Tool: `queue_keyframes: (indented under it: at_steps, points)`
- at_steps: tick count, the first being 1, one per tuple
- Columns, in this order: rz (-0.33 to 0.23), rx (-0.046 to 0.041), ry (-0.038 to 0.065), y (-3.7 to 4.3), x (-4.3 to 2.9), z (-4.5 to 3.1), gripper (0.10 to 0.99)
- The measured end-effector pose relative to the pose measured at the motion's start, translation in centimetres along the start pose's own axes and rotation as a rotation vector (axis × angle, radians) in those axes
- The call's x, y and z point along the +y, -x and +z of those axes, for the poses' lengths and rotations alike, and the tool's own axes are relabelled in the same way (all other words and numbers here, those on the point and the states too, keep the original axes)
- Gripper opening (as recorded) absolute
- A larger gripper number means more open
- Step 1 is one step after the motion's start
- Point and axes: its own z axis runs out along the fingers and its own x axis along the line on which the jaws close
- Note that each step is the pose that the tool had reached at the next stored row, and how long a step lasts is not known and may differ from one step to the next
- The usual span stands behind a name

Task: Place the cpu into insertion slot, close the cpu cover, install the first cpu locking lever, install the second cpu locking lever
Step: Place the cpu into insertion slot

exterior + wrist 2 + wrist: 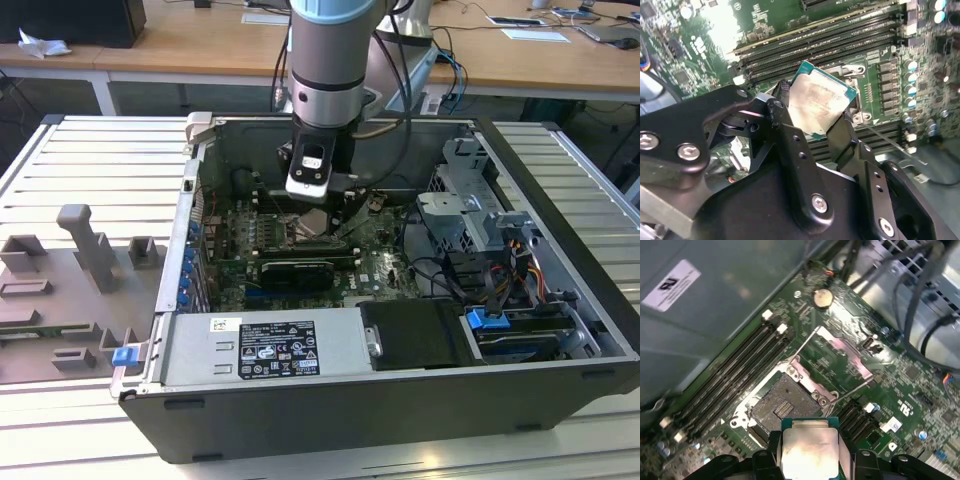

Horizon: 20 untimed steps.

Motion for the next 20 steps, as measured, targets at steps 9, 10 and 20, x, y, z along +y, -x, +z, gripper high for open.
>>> queue_keyframes:
  at_steps: [9,10,20]
  points:
    - [0.115,-0.0058,0.001,-0.29,0.24,0.36,0.541]
    - [0.115,-0.0055,0.001,-0.48,0.41,0.41,0.541]
    - [0.266,-0.0077,-0.004,-1.28,1.06,1.28,0.541]
